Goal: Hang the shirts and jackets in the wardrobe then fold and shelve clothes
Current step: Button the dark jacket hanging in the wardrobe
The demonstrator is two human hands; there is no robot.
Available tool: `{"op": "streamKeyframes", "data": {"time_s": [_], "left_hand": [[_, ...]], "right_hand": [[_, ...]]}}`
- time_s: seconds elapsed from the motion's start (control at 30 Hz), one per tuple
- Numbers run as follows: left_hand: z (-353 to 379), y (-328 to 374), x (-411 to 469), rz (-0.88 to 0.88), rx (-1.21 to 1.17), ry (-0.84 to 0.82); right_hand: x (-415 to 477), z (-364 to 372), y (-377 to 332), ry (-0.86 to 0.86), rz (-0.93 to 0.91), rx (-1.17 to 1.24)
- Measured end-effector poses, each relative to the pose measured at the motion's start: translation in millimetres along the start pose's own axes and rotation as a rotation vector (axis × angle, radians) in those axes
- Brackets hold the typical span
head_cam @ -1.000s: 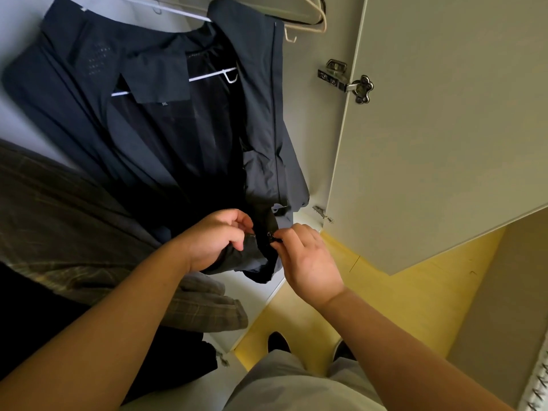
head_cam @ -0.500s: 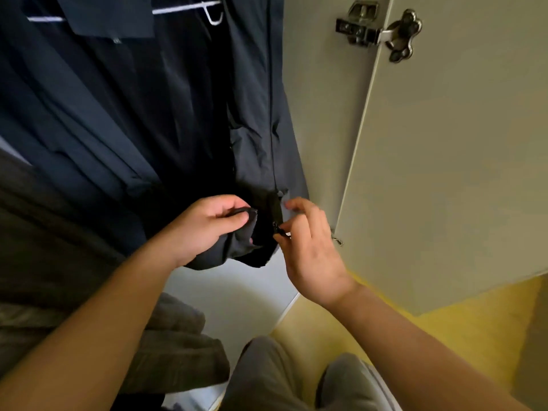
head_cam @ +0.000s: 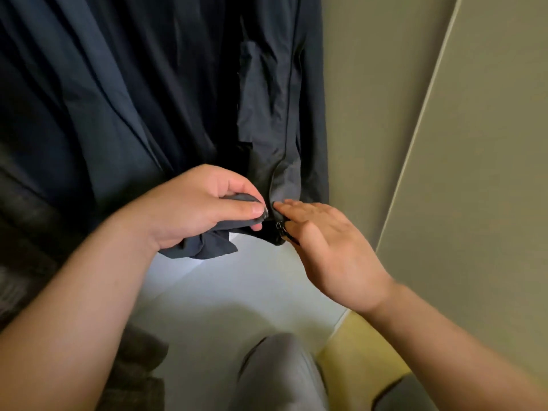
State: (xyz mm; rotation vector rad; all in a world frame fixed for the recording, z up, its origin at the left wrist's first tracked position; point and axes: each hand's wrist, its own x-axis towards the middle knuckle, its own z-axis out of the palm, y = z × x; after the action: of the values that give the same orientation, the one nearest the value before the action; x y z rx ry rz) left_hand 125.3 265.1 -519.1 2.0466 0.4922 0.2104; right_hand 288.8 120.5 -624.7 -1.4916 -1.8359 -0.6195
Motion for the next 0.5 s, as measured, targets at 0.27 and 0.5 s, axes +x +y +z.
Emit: {"op": "streamKeyframes", "data": {"time_s": [0.27,0.5], "left_hand": [[-5,-11,-10,-0.078,0.093,0.138],[-15,-19,-11,-0.088,0.031,0.243]], "right_hand": [[8,23,-34,-0.004,0.083,-0.062],[20,42,-43,0.058,0.145,-0.068]]}}
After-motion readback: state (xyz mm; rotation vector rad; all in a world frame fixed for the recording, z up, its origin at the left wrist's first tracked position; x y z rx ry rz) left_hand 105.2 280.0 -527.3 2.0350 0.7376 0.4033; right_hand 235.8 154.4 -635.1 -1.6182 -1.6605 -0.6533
